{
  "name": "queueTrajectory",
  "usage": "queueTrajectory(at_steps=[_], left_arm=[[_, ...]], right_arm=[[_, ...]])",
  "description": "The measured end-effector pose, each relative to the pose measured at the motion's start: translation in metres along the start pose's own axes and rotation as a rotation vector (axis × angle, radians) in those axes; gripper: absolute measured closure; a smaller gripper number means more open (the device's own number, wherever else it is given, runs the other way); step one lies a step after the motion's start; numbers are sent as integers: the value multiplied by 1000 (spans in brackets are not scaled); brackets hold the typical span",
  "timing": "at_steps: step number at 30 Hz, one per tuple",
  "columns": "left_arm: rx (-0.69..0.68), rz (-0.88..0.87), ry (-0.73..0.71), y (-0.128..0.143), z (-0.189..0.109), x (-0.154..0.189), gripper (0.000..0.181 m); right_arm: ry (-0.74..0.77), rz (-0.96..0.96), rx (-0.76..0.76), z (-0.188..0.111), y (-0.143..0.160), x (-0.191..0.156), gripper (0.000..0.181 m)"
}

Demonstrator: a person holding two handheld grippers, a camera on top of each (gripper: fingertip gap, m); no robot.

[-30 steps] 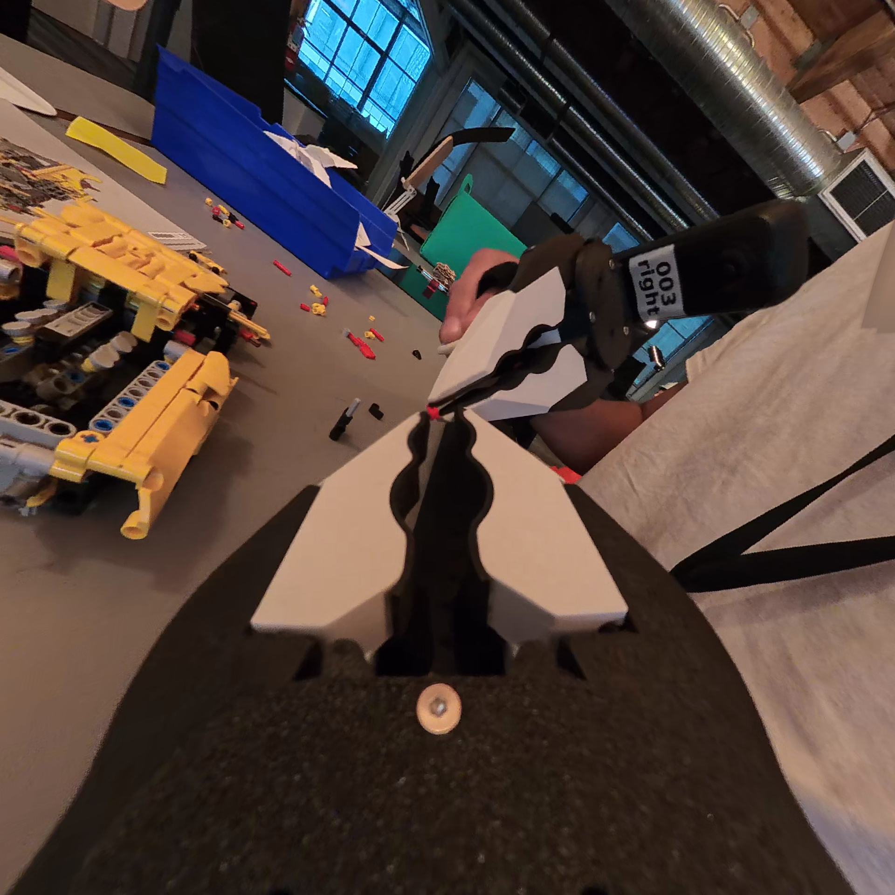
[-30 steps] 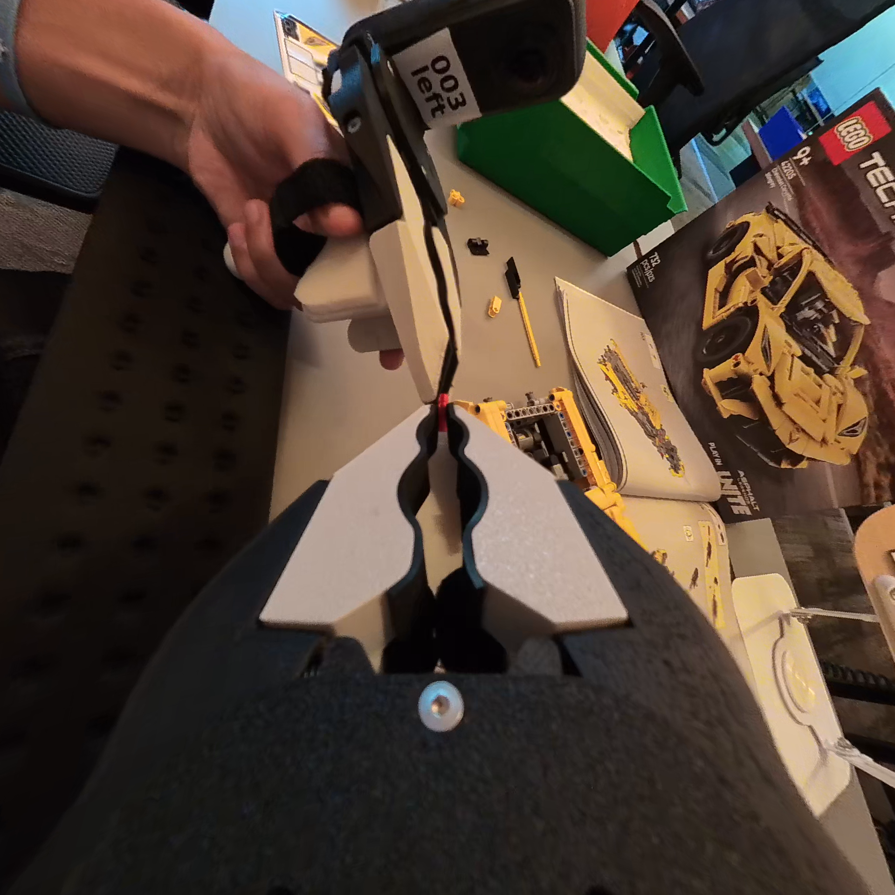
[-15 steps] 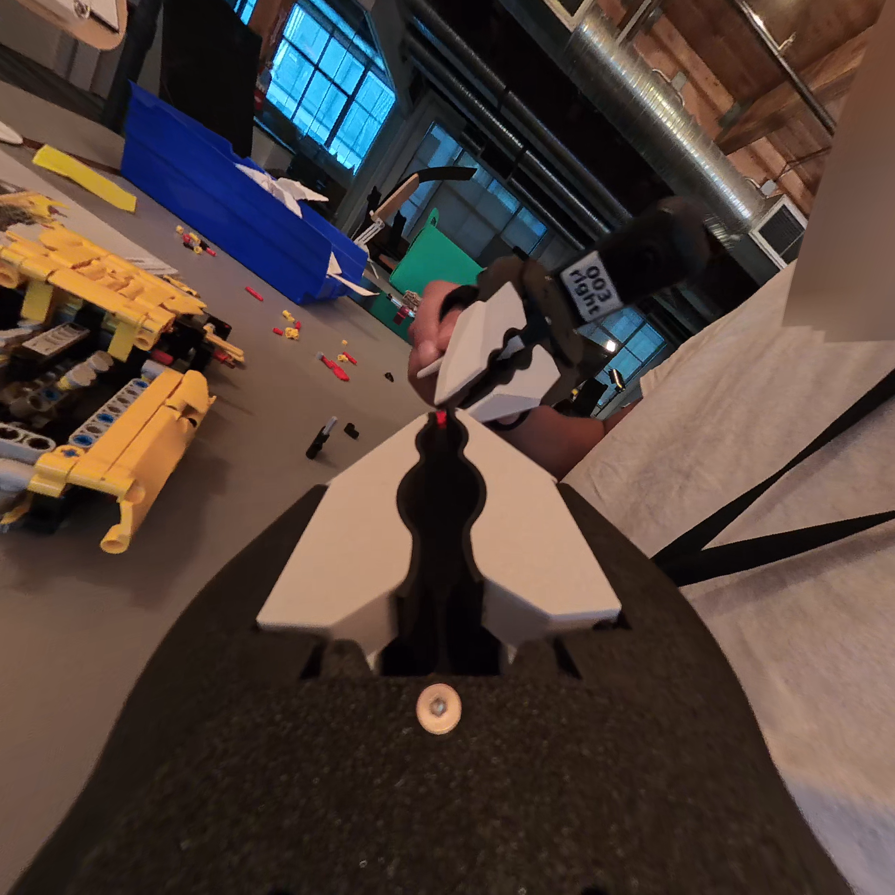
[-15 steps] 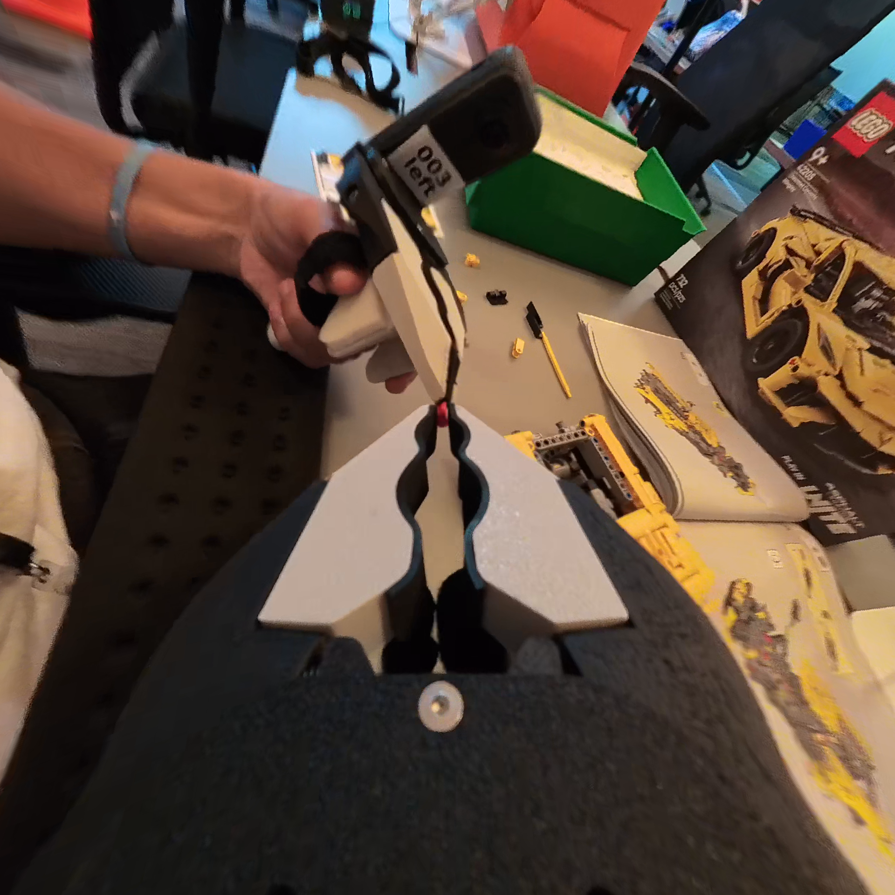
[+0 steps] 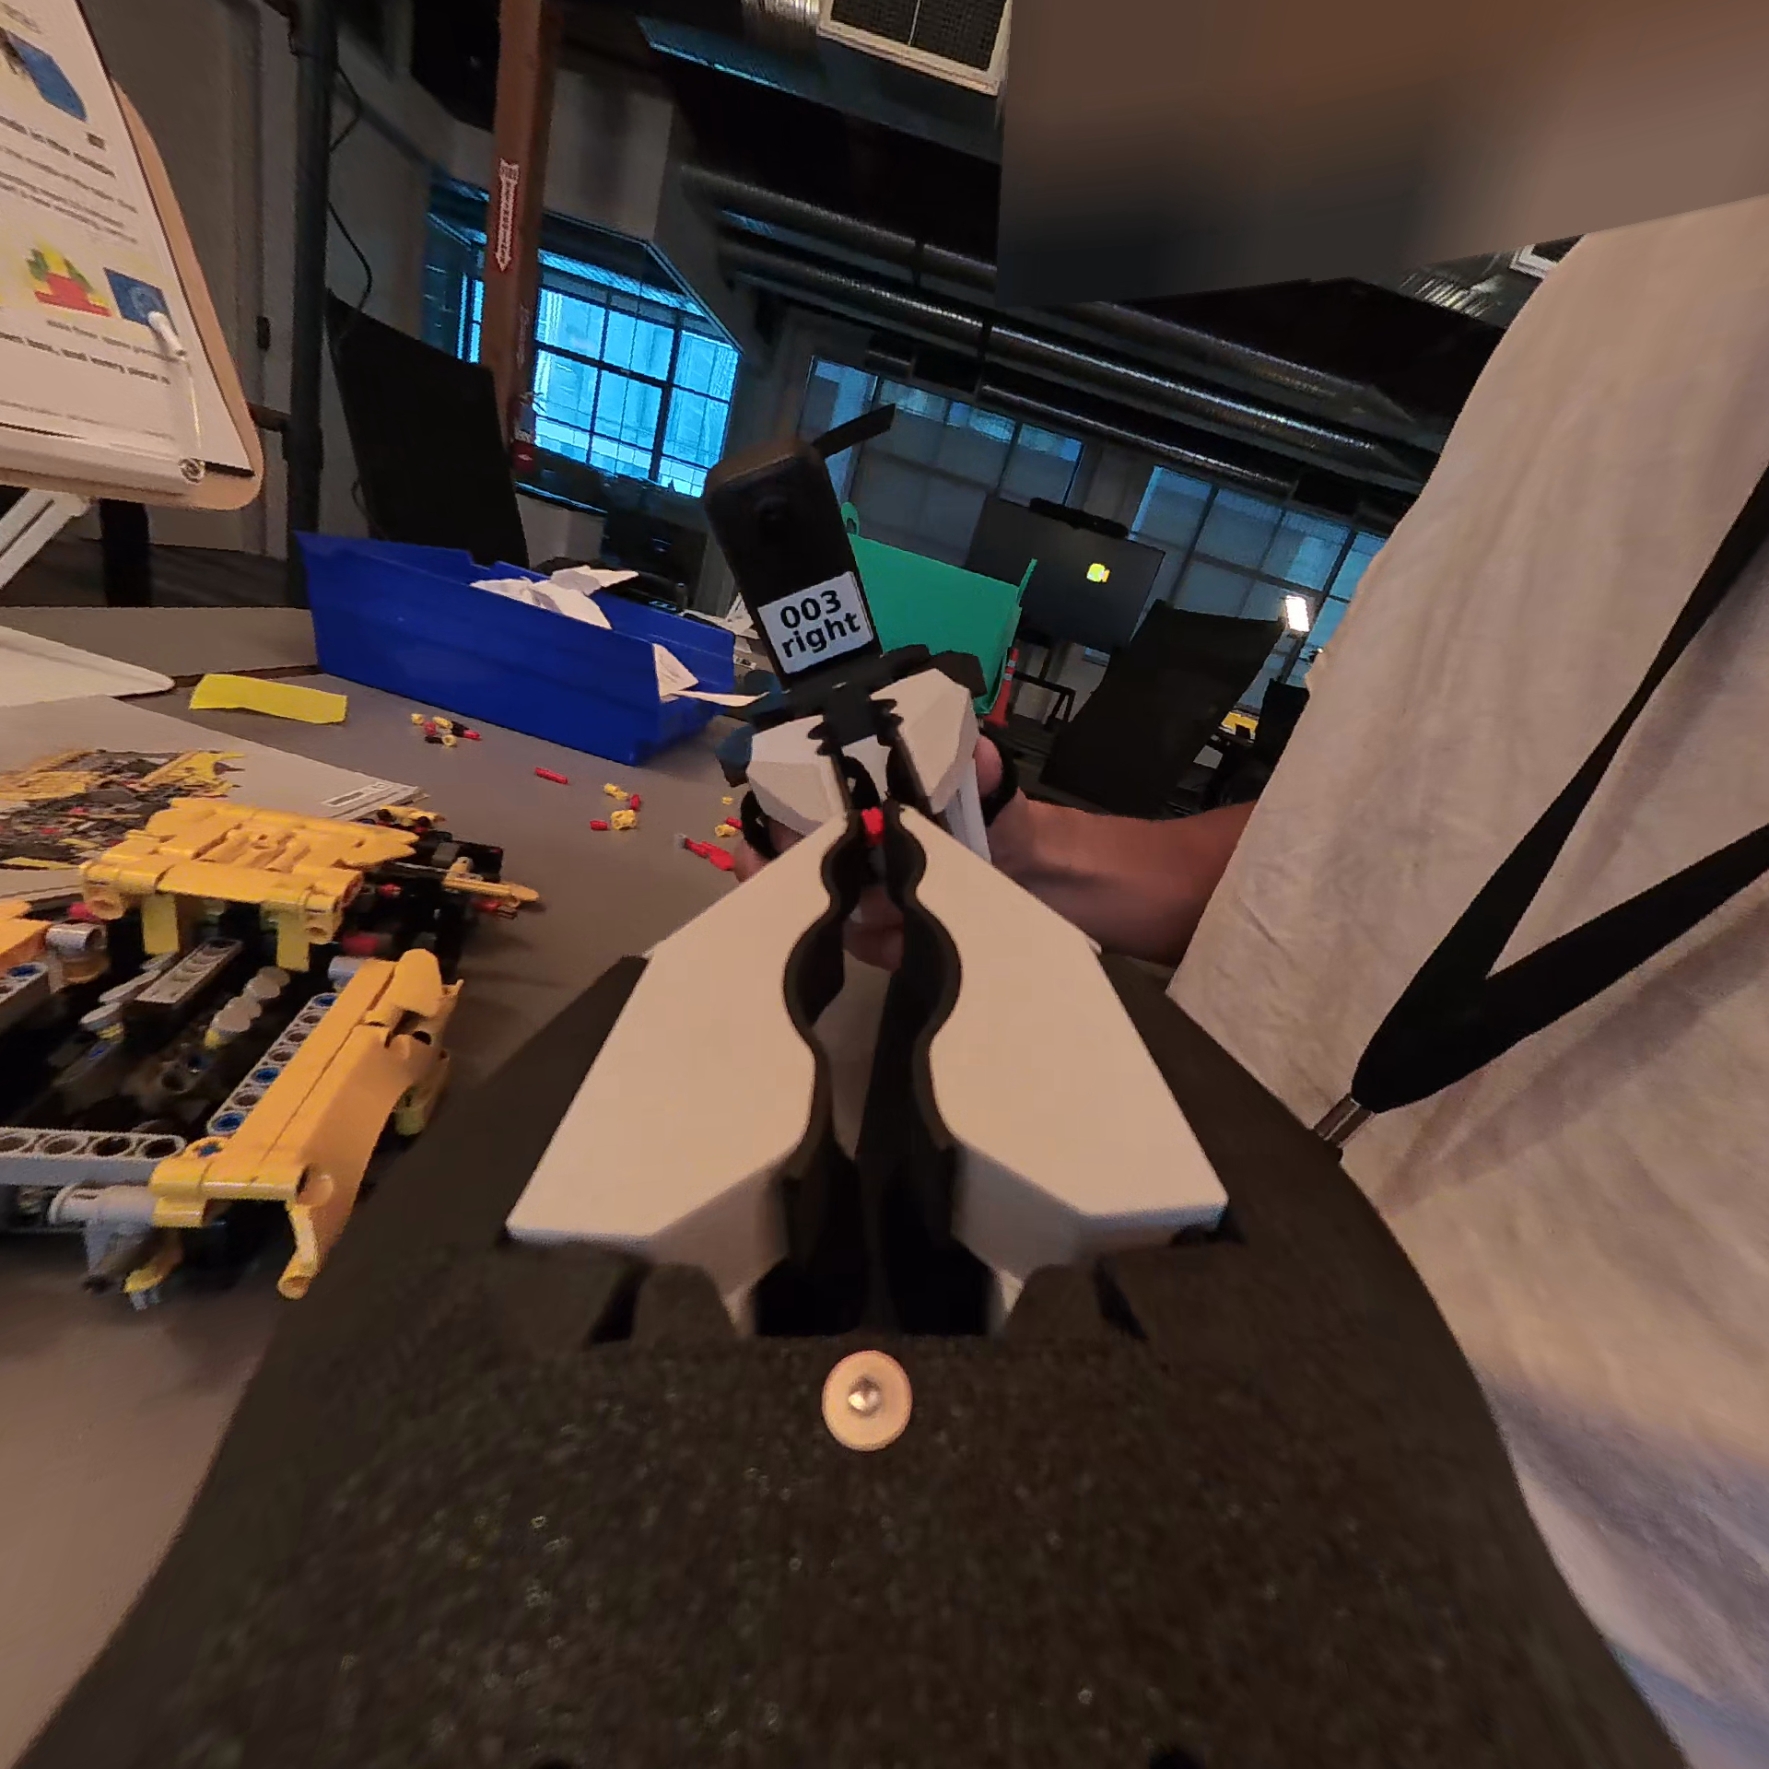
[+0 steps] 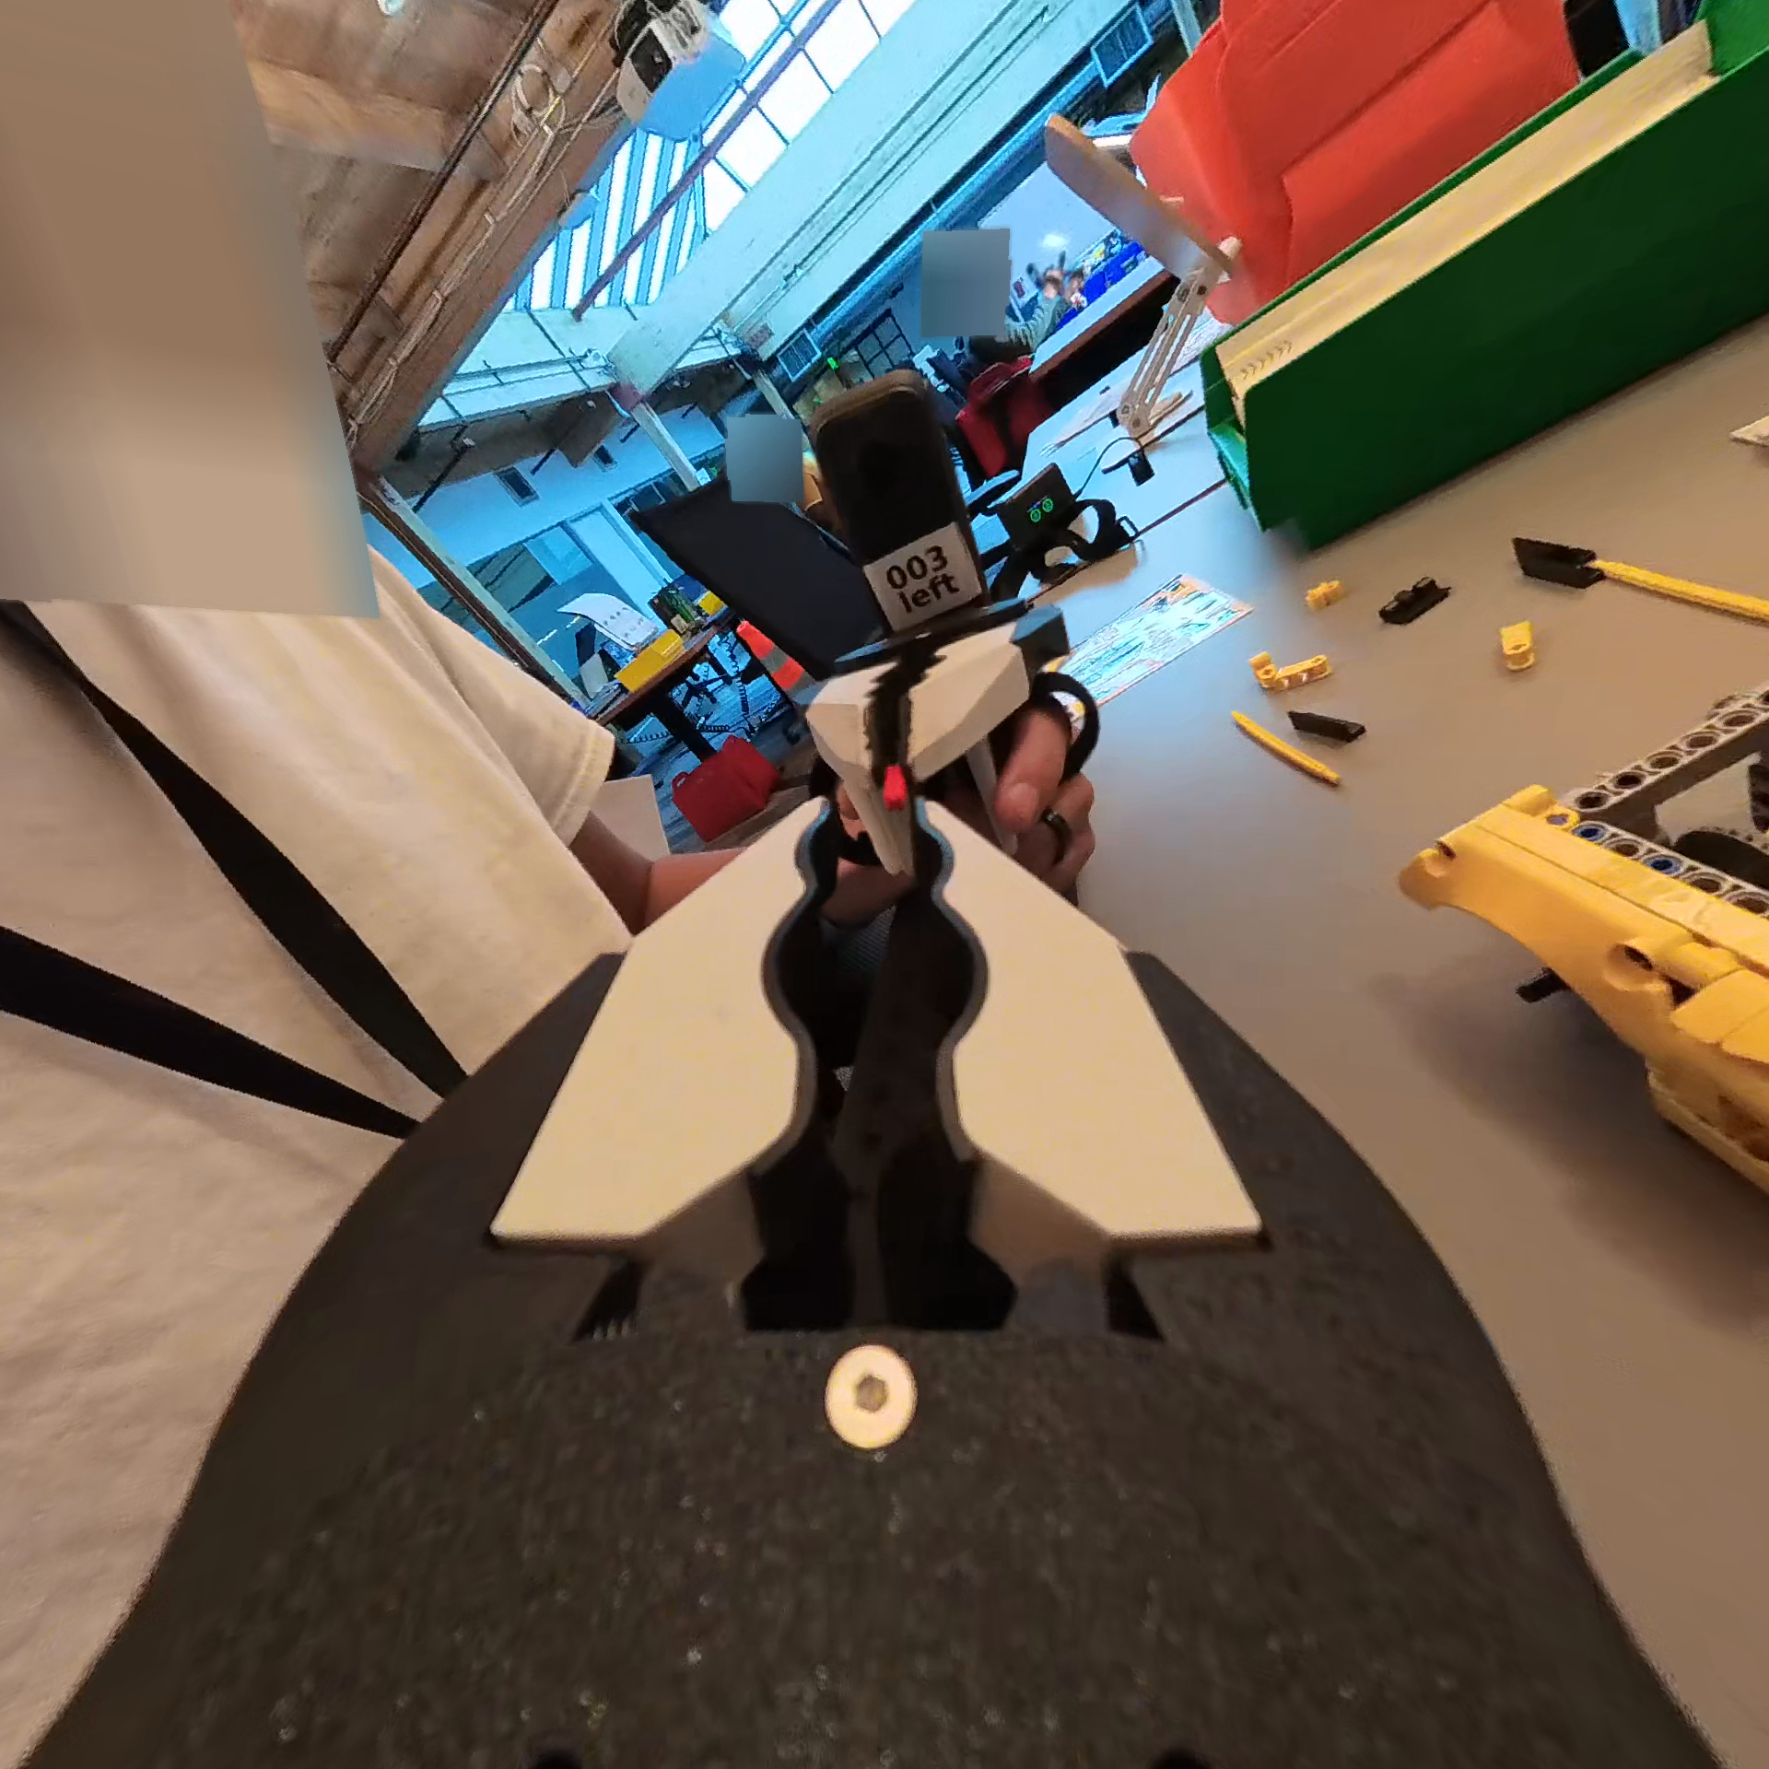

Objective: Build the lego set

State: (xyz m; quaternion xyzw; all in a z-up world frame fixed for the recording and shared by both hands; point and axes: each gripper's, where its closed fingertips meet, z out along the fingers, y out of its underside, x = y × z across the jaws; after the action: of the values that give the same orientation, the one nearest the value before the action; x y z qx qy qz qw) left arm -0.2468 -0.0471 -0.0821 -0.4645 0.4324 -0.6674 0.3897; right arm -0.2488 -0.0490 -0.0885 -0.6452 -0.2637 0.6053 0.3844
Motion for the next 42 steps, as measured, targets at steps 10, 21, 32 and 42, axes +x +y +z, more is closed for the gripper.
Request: queueTrajectory(at_steps=[10,21,32,42], left_arm=[[-17,-18,16,3,3,2,178],[-32,-17,17,5,3,3,178],[-31,-39,10,5,3,0,178],[-44,-147,16,8,5,-4,175]], right_arm=[[33,-43,-27,-2,4,3,176],[26,-47,-26,0,3,2,178],[54,-83,-46,-2,4,4,179],[202,-388,-97,-3,-1,8,179]])
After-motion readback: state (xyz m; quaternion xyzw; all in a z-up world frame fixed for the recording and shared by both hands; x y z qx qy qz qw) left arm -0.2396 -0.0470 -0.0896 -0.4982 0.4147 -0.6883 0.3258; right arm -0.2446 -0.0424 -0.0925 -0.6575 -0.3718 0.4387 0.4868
